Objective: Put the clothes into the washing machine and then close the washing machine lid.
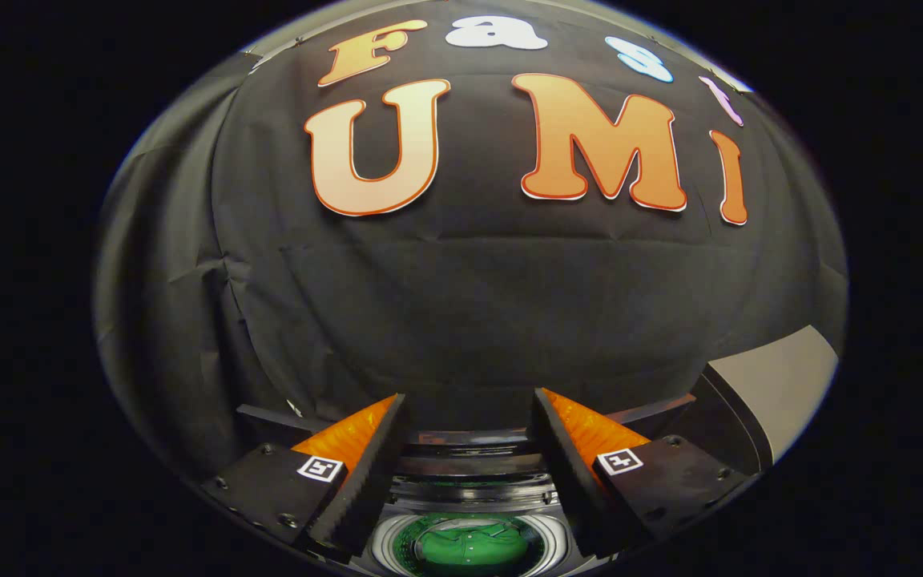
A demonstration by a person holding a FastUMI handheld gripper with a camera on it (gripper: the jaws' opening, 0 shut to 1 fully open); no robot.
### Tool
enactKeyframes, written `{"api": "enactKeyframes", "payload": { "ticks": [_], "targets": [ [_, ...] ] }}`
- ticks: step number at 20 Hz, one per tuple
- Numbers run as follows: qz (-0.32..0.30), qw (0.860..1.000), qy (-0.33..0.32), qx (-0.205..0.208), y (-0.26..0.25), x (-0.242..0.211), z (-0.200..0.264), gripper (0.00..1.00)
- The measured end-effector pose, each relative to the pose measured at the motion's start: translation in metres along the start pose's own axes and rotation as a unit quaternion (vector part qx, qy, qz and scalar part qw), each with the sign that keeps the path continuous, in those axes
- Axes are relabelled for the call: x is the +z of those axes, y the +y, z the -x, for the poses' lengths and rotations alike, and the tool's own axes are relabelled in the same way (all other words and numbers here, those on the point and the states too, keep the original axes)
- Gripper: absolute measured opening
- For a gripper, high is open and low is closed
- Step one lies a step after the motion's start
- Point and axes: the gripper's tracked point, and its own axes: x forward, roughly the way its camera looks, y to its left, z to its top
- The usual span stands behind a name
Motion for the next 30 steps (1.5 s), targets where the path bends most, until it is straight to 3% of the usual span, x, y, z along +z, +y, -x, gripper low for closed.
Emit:
{"api": "enactKeyframes", "payload": {
  "ticks": [13, 30],
  "targets": [
    [0.009, 1.0, -0.023, 0.001, 0.003, -0.028, 0.047, 0.99],
    [0.014, 0.994, -0.104, 0.009, 0.001, -0.074, 0.084, 0.99]
  ]
}}
